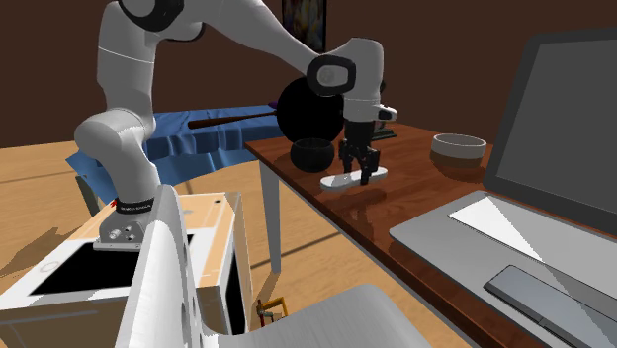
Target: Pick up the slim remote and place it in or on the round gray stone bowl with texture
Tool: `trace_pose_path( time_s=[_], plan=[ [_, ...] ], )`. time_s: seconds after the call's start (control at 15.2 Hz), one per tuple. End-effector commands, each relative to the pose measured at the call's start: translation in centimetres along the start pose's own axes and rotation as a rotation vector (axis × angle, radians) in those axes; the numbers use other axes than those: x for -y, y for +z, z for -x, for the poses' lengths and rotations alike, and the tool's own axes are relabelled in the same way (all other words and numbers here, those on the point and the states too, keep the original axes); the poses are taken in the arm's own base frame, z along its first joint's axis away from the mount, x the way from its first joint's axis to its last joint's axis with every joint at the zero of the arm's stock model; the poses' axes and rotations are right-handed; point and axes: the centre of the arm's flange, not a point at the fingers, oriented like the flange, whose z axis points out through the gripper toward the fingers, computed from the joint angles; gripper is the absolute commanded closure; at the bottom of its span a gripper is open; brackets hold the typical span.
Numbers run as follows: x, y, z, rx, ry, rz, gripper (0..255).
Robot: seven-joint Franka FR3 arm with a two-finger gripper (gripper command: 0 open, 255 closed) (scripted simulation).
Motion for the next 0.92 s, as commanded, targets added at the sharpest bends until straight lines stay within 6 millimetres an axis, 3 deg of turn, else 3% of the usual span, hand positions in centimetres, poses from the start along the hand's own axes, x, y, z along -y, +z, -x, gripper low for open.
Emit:
trace_pose_path(
  time_s=[0.0, 0.86],
  plan=[
    [0.1, -1.0, 0.0, 0.000, 0.000, 0.000, 255],
    [-0.1, -7.9, 0.1, 0.000, 0.000, 0.000, 255]
  ],
)
